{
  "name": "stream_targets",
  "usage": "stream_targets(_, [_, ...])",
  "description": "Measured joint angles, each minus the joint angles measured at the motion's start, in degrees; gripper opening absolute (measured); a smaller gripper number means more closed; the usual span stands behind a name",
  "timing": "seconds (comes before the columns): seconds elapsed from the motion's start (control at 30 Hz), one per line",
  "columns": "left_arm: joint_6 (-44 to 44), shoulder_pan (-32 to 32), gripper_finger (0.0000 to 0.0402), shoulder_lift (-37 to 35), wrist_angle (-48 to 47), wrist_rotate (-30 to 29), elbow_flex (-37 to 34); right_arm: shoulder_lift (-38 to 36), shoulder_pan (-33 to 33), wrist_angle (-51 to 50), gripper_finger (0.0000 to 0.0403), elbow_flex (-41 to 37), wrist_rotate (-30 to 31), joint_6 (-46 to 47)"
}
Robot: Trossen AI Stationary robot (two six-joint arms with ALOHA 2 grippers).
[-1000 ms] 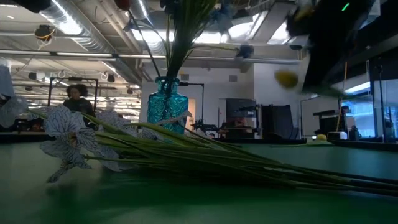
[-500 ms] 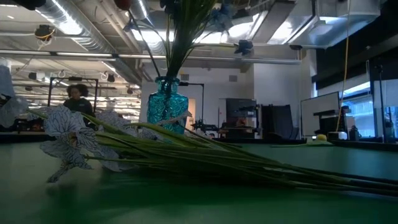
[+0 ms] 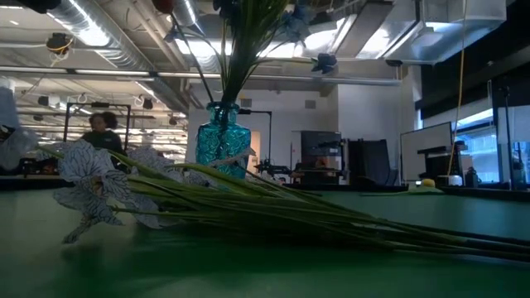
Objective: Sort flowers into vase by color
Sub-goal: Put the yellow flower into the purple vase
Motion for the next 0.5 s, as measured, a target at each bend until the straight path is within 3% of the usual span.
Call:
stream_targets(0.23, [0.0,0.0,0.0185,0.02,0.14,0.02,0.0,-1.32,0.0,-1.08,0.0004,-0.04,-6.26,2.61])
stream_targets(0.5, [-0.02,0.0,0.0185,0.01,0.12,0.04,0.0,3.69,0.04,12.97,0.0004,-0.1,-15.58,12.09])
